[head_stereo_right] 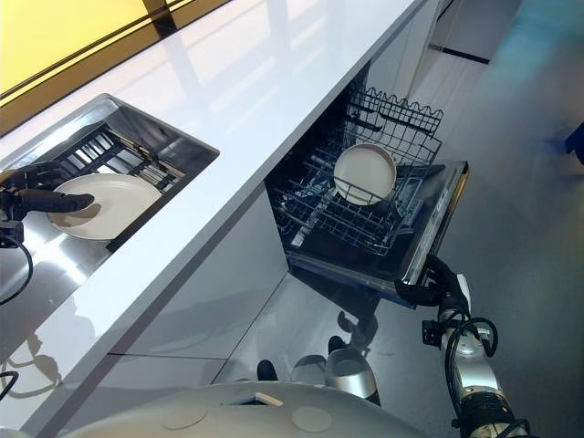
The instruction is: Pick up plates and place into dishwasher.
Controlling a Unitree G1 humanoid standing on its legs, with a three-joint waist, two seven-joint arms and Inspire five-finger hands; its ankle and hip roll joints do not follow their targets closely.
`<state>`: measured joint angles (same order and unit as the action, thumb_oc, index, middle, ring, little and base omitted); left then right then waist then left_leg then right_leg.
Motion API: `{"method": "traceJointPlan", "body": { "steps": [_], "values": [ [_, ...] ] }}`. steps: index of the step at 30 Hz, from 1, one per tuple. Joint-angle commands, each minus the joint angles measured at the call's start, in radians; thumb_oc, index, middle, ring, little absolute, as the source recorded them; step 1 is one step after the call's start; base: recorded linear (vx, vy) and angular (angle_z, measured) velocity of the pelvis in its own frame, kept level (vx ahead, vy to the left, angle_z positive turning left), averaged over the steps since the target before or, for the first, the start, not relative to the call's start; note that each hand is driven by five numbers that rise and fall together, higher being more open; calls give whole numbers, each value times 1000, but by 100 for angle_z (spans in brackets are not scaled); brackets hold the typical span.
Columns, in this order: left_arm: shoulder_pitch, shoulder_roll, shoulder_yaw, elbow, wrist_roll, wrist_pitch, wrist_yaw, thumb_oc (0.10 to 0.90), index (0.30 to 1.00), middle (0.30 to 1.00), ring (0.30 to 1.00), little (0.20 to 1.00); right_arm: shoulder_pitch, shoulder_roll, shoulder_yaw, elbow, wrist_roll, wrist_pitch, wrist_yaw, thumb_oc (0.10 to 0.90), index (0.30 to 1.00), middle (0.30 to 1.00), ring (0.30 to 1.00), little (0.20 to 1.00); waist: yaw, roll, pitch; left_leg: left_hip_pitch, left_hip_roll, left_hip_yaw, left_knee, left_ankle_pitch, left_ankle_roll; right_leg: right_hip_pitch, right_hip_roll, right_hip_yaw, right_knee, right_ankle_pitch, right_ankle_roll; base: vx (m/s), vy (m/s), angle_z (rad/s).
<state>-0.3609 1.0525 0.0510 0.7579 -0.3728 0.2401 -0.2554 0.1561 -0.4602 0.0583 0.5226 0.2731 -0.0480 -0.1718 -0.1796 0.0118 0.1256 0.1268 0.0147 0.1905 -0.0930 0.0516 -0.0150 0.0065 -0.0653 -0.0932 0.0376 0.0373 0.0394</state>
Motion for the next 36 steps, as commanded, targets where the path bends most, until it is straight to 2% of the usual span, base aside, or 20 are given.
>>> {"method": "traceJointPlan", "body": {
  "steps": [1, 6, 8, 9, 11, 12, 15, 21, 29, 33, 35, 36],
  "values": [
    [-166, 89, -19, 29, -41, -33, -29, 800, 900, 900, 900, 900, -76, -43, 16, -109, -15, -74, -34, 800, 900, 900, 900, 900, -27, 52, -29, -47, -56, -22, 41, -93, 25, -61, -15, -23, 173, -38, 172, 0, 0, 0],
    [-190, 94, -31, 49, -89, 13, -98, 800, 900, 900, 900, 900, -77, -45, 19, -107, -18, -73, -33, 800, 900, 900, 900, 900, -29, 55, -27, -49, -57, -25, 42, -94, 25, -60, -14, -26, 172, -44, 172, 0, 0, 0],
    [-210, 94, -41, 63, -122, 61, -168, 800, 900, 900, 900, 900, -81, -44, 25, -106, -21, -71, -38, 800, 900, 900, 900, 900, -30, 58, -26, -50, -56, -25, 44, -94, 24, -60, -13, -27, 172, -46, 172, 0, 0, 0],
    [-220, 94, -50, 71, -124, 83, -205, 729, 839, 839, 839, 829, -84, -44, 31, -104, -21, -72, -43, 800, 900, 900, 900, 900, -31, 60, -25, -51, -56, -25, 45, -94, 25, -60, -13, -26, 171, -47, 172, 0, 0, 0],
    [-237, 97, -67, 85, -117, 111, -268, 679, 796, 796, 796, 779, -88, -44, 35, -108, -24, -69, -47, 800, 900, 900, 900, 900, -31, 61, -25, -53, -56, -26, 45, -95, 24, -60, -13, -27, 171, -49, 172, 0, -1, -2],
    [-244, 99, -75, 89, -113, 125, -297, 630, 754, 754, 754, 730, -89, -46, 37, -109, -24, -68, -49, 800, 900, 900, 900, 900, -33, 63, -25, -53, -56, -27, 46, -95, 24, -60, -13, -27, 171, -49, 173, -1, -2, -4],
    [-300, 117, -147, 117, -59, 170, -436, 438, 589, 589, 589, 538, -101, -56, 45, -117, -17, -70, -62, 800, 900, 900, 900, 900, -35, 72, -23, -58, -57, -32, 50, -97, 24, -61, -14, -28, 171, -53, 172, -17, -8, -5],
    [-327, 130, -213, 113, 33, 193, -582, 410, 566, 566, 566, 510, -119, -68, 46, -136, -3, -74, -73, 800, 900, 900, 900, 900, -31, 85, -18, -62, -60, -43, 53, -100, 24, -56, -12, -33, 161, -62, 168, -33, -11, -7],
    [-362, 133, -254, 100, 42, 165, -554, 416, 571, 571, 571, 516, -143, -67, 49, -147, 15, -68, -82, 800, 900, 900, 900, 900, -22, 91, -26, -66, -64, -50, 55, -98, 20, -44, -9, -40, 144, -73, 163, -33, -24, -5],
    [-361, 140, -237, 91, 47, 138, -496, 361, 524, 524, 524, 461, -145, -64, 44, -148, 25, -73, -87, 800, 900, 900, 900, 900, -17, 89, -33, -65, -64, -56, 50, -93, 17, -37, -7, -44, 136, -77, 160, -35, -38, -5],
    [-352, 148, -218, 88, 53, 109, -437, 284, 458, 458, 458, 384, -147, -66, 38, -145, 35, -77, -85, 800, 900, 900, 900, 900, -14, 88, -38, -63, -64, -58, 49, -92, 16, -30, -6, -47, 129, -82, 157, -35, -40, -7],
    [-351, 150, -213, 89, 53, 103, -429, 303, 474, 474, 474, 403, -147, -66, 36, -146, 36, -76, -84, 800, 900, 900, 900, 900, -13, 88, -40, -63, -64, -59, 49, -91, 15, -29, -5, -47, 128, -82, 157, -29, -30, -4]
  ]
}}
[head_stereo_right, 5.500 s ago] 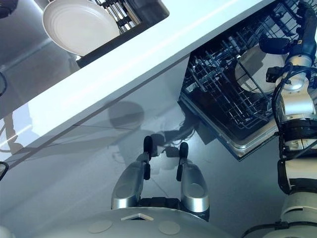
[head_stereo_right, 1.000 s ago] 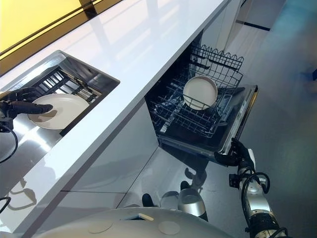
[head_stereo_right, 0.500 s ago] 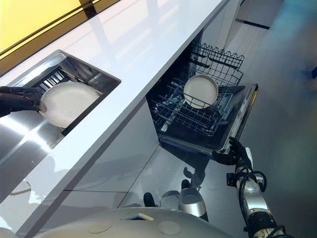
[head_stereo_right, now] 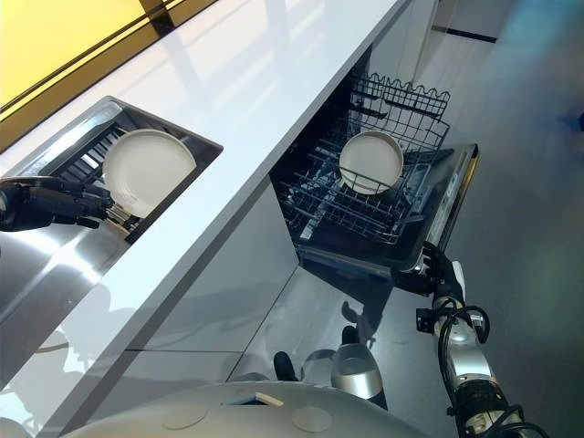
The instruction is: Pick up plates and place into dishwasher.
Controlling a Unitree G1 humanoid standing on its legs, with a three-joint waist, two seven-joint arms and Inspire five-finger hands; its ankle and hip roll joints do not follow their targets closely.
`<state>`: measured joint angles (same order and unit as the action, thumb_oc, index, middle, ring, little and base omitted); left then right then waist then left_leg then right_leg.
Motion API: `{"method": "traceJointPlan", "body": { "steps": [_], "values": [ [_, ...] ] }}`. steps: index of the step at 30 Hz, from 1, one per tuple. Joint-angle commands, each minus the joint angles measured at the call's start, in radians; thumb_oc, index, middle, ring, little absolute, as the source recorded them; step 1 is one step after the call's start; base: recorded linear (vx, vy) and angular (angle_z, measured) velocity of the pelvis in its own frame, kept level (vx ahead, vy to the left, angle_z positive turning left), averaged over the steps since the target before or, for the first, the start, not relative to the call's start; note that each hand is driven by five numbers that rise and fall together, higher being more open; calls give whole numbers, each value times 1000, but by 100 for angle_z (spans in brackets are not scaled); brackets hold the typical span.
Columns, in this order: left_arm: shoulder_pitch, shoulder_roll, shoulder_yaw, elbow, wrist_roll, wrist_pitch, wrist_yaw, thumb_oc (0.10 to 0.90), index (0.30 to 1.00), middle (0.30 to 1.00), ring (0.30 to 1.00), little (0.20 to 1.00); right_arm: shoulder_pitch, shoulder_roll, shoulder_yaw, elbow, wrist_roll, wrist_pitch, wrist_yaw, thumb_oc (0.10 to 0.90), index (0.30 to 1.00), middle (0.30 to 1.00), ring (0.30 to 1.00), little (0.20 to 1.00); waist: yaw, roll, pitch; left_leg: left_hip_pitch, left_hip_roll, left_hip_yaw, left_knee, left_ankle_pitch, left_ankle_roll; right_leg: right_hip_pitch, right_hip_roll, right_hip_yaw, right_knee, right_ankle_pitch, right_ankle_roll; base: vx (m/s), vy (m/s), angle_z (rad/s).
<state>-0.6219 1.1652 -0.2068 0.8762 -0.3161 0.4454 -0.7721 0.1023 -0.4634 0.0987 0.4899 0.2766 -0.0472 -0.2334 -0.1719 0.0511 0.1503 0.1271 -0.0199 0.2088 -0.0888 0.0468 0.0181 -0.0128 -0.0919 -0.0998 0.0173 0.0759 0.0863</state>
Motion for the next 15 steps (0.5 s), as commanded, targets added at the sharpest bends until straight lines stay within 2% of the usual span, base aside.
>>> {"method": "traceJointPlan", "body": {
  "steps": [1, 2, 3, 4, 5, 7, 11, 15],
  "values": [
    [-87, 39, 51, -28, -4, -111, 102, 317, 486, 486, 486, 417, -94, -64, -6, -114, 33, -75, -20, 800, 900, 900, 900, 900, -21, 48, -66, -64, -29, -78, 45, -85, -19, -9, 22, -40, 148, -120, 109, 0, 0, 0],
    [-84, 43, 61, -26, -2, -127, 121, 328, 495, 495, 495, 428, -95, -64, -8, -113, 33, -76, -16, 800, 900, 900, 900, 900, -19, 48, -68, -63, -28, -80, 43, -83, -20, -8, 23, -41, 147, -121, 108, 0, 0, 0],
    [-79, 47, 70, -27, -7, -135, 136, 512, 653, 653, 653, 612, -95, -64, -10, -111, 33, -78, -13, 800, 900, 900, 900, 900, -19, 48, -70, -62, -28, -82, 42, -82, -20, -7, 24, -42, 146, -121, 107, 0, 0, 0],
    [-76, 51, 84, -28, -18, -143, 164, 751, 858, 858, 858, 851, -97, -67, -17, -111, 35, -76, -5, 800, 900, 900, 900, 900, -18, 47, -75, -60, -28, -83, 41, -82, -22, -5, 24, -43, 144, -123, 106, 0, 0, 0],
    [-77, 51, 88, -27, -13, -149, 172, 800, 900, 900, 900, 900, -97, -68, -17, -107, 36, -79, -4, 800, 900, 900, 900, 900, -18, 47, -77, -60, -27, -84, 41, -81, -23, -3, 25, -43, 143, -125, 105, 0, 0, 0],
    [-78, 48, 93, -25, -1, -173, 210, 800, 900, 900, 900, 900, -102, -70, -15, -102, 39, -80, -3, 800, 900, 900, 900, 900, -16, 45, -81, -61, -27, -87, 40, -80, -24, -1, 26, -43, 140, -127, 103, 0, 0, 0],
    [-106, 62, 104, -10, 22, -253, 395, 800, 900, 900, 900, 900, -110, -81, -15, -84, 54, -82, 2, 800, 900, 900, 900, 900, -16, 38, -90, -57, -26, -89, 37, -79, -26, 5, 28, -43, 133, -130, 99, 0, 0, 0],
    [-116, 67, 136, 2, 47, -298, 510, 800, 900, 900, 900, 900, -99, -83, -20, -60, 63, -101, 11, 800, 900, 900, 900, 900, -16, 28, -93, -58, -25, -90, 40, -81, -26, 6, 28, -42, 133, -134, 94, 0, 0, 0]
  ]
}}
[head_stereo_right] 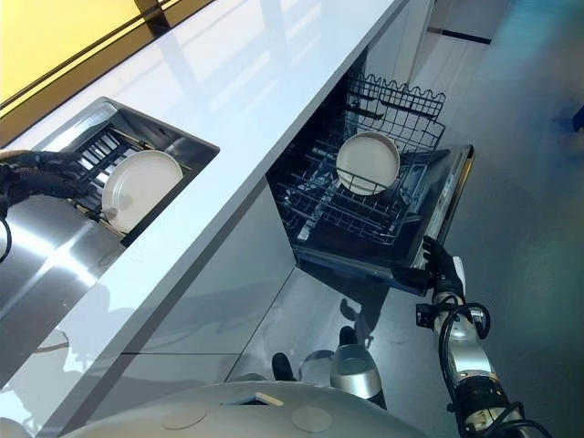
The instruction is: Pick up plates and place into dishwasher.
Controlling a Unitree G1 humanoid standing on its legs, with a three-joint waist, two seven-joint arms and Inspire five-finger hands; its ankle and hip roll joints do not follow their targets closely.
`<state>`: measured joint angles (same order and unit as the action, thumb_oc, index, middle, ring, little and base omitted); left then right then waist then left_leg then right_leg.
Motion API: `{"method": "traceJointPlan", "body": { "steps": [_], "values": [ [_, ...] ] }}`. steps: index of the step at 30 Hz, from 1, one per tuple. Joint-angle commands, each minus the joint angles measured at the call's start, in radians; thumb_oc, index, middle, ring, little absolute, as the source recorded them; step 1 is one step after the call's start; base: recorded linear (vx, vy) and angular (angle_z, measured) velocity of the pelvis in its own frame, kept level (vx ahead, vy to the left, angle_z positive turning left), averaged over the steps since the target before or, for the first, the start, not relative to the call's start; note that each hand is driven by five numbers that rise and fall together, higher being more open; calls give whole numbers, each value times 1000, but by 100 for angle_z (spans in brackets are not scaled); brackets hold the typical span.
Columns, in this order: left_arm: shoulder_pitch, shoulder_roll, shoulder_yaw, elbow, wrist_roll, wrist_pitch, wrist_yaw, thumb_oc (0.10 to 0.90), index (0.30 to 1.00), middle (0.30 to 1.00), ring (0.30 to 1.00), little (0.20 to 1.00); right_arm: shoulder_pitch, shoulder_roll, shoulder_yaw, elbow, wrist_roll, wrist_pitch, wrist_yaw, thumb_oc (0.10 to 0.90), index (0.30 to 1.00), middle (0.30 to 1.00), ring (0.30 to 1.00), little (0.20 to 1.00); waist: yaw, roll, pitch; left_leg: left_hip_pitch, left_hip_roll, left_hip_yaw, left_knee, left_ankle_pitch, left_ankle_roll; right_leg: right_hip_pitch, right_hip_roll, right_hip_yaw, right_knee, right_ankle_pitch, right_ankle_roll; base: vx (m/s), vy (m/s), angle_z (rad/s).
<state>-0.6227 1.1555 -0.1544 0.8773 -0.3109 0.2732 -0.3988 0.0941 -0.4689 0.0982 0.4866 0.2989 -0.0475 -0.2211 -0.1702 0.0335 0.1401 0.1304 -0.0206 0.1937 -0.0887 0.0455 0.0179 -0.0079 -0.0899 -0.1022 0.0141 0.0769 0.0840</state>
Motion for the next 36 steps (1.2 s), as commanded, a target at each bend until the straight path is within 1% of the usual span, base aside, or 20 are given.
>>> {"method": "traceJointPlan", "body": {
  "steps": [1, 4, 8, 12, 15, 17, 20, 23, 25, 27, 31, 33, 36],
  "values": [
    [-106, 74, 93, -3, 60, -133, 143, 800, 900, 900, 900, 900, -86, -75, -21, -58, 42, -101, -3, 800, 900, 900, 900, 900, -18, 43, -83, -61, -24, -76, 40, -79, -25, 2, 27, -40, 136, -135, 95, 0, 0, 0],
    [-66, 59, 111, -23, 88, -137, 157, 800, 900, 900, 900, 900, -71, -79, -32, -70, 49, -95, 1, 800, 900, 900, 900, 900, -20, 37, -80, -65, -25, -78, 42, -79, -24, -3, 29, -38, 137, -136, 92, 0, 0, 0],
    [-28, 36, 123, -18, 60, -134, 168, 800, 900, 900, 900, 900, -61, -88, -44, -70, 44, -84, 11, 800, 900, 900, 900, 900, -28, 33, -77, -67, -27, -78, 48, -84, -22, -12, 28, -35, 144, -134, 92, 52, 50, 0],
    [22, 8, 154, -17, 21, -143, 193, 800, 900, 900, 900, 900, -43, -86, -57, -60, 21, -85, 22, 800, 900, 900, 900, 900, -35, 28, -73, -67, -28, -75, 56, -90, -19, -17, 26, -32, 149, -133, 93, 81, 80, -1],
    [66, -13, 188, -24, 8, -177, 224, 800, 900, 900, 900, 900, -29, -90, -67, -58, 7, -86, 31, 800, 900, 900, 900, 900, -39, 23, -66, -72, -30, -71, 70, -96, -15, -22, 23, -28, 154, -135, 92, 87, 108, -4],
    [106, -33, 219, -53, -7, -212, 270, 800, 900, 900, 900, 900, -18, -98, -79, -67, -1, -81, 39, 800, 900, 900, 900, 900, -40, 18, -55, -78, -33, -70, 82, -101, -13, -28, 22, -24, 154, -136, 91, 78, 120, -4],
    [138, -47, 241, -74, -12, -250, 311, 800, 900, 900, 900, 900, -10, -104, -88, -69, -4, -84, 49, 800, 900, 900, 900, 900, -41, 15, -45, -83, -35, -67, 91, -103, -13, -34, 20, -21, 152, -134, 92, 49, 97, -11],
    [180, -67, 276, -105, -5, -304, 363, 800, 900, 900, 900, 900, 1, -110, -96, -65, -6, -90, 57, 800, 900, 900, 900, 900, -42, 11, -32, -91, -39, -60, 99, -104, -13, -43, 16, -17, 146, -127, 92, 61, 121, -5],
    [202, -77, 288, -123, 0, -323, 382, 800, 900, 900, 900, 900, 10, -111, -103, -68, -12, -90, 63, 800, 900, 900, 900, 900, -44, 10, -27, -93, -41, -56, 100, -104, -12, -48, 14, -13, 144, -123, 94, 64, 114, -10],
    [226, -88, 301, -141, 2, -351, 389, 800, 900, 900, 900, 900, 24, -115, -116, -73, -22, -85, 76, 800, 900, 900, 900, 900, -47, 9, -23, -94, -44, -51, 99, -104, -11, -52, 10, -9, 141, -116, 98, 82, 124, -11],
    [230, -93, 302, -154, -4, -362, 380, 800, 900, 900, 900, 900, 30, -123, -126, -81, -32, -76, 90, 800, 900, 900, 900, 900, -52, 9, -19, -94, -46, -45, 95, -103, -11, -56, 6, -6, 139, -107, 103, 65, 90, -13],
    [229, -94, 299, -154, -17, -362, 362, 800, 900, 900, 900, 900, 34, -126, -130, -91, -40, -68, 94, 800, 900, 900, 900, 900, -56, 11, -17, -94, -46, -40, 93, -102, -10, -60, 4, -4, 139, -101, 107, 63, 90, -17],
    [219, -99, 288, -149, -42, -340, 321, 800, 900, 900, 900, 900, 37, -128, -132, -94, -53, -64, 99, 800, 900, 900, 900, 900, -62, 13, -14, -95, -44, -33, 90, -100, -11, -67, 0, -1, 141, -95, 113, 55, 76, -10]
  ]
}}
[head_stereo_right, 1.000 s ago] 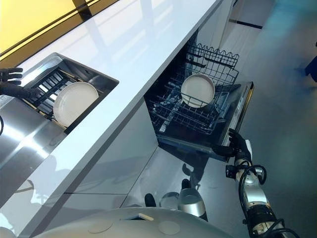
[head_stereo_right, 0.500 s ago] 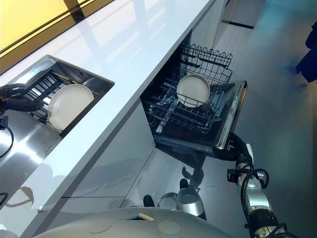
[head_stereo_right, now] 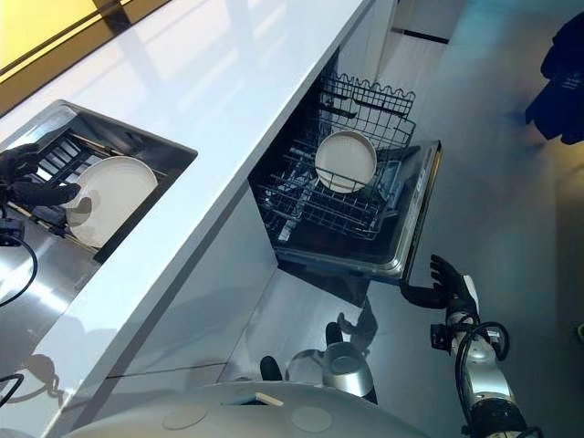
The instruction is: Pick up plates and place into dishwasher.
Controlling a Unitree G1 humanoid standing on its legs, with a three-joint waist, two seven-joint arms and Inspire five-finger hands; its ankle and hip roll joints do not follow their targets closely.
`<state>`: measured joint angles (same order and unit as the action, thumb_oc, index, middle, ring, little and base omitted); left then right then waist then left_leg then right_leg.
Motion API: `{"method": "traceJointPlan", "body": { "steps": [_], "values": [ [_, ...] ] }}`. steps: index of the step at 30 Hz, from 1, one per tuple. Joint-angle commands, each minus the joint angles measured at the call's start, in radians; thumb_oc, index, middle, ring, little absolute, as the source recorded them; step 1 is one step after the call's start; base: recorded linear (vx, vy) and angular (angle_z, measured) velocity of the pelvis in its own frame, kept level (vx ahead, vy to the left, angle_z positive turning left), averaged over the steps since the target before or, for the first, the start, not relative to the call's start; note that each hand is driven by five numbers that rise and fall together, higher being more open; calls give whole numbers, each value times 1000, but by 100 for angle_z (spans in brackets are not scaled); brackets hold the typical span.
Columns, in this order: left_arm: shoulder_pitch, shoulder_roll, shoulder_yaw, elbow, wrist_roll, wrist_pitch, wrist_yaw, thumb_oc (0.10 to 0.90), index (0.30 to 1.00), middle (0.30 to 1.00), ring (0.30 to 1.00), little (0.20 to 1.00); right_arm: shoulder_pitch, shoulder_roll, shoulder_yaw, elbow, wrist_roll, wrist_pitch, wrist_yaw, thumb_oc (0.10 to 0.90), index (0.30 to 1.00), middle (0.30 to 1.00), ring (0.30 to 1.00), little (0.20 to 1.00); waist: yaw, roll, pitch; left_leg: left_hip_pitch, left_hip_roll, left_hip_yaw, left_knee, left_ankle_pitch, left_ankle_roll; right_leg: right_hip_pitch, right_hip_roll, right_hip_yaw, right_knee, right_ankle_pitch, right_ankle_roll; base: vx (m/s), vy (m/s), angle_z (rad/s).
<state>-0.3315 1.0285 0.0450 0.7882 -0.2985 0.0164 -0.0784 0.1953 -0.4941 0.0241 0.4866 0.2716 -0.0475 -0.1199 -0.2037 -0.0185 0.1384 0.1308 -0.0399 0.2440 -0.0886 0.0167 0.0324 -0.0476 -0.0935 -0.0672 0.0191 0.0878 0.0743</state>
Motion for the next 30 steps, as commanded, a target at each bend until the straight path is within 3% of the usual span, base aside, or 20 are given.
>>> {"method": "traceJointPlan", "body": {
  "steps": [1, 17, 21, 24, 27, 28, 30],
  "values": [
    [-77, 26, 83, -57, -63, -72, -9, 800, 900, 900, 900, 900, -64, -103, -57, -97, -31, -62, -2, 800, 900, 900, 900, 900, -29, 67, -11, -97, -25, -81, 90, -71, -26, -29, 1, -36, 137, -105, 125, 36, 54, -4],
    [-169, 119, 6, 67, -54, 105, -296, 800, 900, 900, 900, 900, -58, -134, -79, -130, -72, -25, -1, 800, 900, 900, 900, 900, -53, 94, 24, -122, -8, -46, 98, -66, -32, -63, -27, -33, 154, -84, 146, 7, 39, -5],
    [-200, 135, -22, 104, -110, 203, -479, 800, 900, 900, 900, 900, -61, -145, -82, -122, -73, -24, -8, 800, 900, 900, 900, 900, -56, 98, 29, -127, -5, -42, 102, -65, -35, -62, -31, -34, 149, -84, 149, -8, 3, 0],
    [-213, 131, -31, 94, -221, 341, -613, 800, 900, 900, 900, 900, -61, -149, -85, -113, -86, -24, -11, 800, 900, 900, 900, 900, -58, 106, 40, -130, -2, -41, 108, -68, -37, -63, -35, -38, 149, -90, 151, -40, 19, 0],
    [-225, 135, -35, 90, -278, 410, -685, 800, 900, 900, 900, 900, -65, -147, -81, -96, -97, -31, -13, 800, 900, 900, 900, 900, -55, 112, 46, -131, -1, -42, 108, -67, -39, -62, -37, -42, 148, -93, 150, 0, 0, 0],
    [-224, 139, -28, 92, -309, 422, -698, 633, 756, 756, 756, 733, -66, -148, -80, -90, -98, -34, -13, 800, 900, 900, 900, 900, -52, 113, 48, -132, 0, -44, 109, -67, -41, -61, -38, -43, 146, -96, 149, 0, 0, 0],
    [-236, 139, -23, 94, -342, 420, -687, 482, 627, 627, 627, 582, -72, -150, -77, -85, -98, -37, -14, 800, 900, 900, 900, 900, -51, 113, 54, -136, 0, -48, 109, -66, -42, -60, -36, -45, 143, -100, 148, -35, 7, 2]
  ]
}}
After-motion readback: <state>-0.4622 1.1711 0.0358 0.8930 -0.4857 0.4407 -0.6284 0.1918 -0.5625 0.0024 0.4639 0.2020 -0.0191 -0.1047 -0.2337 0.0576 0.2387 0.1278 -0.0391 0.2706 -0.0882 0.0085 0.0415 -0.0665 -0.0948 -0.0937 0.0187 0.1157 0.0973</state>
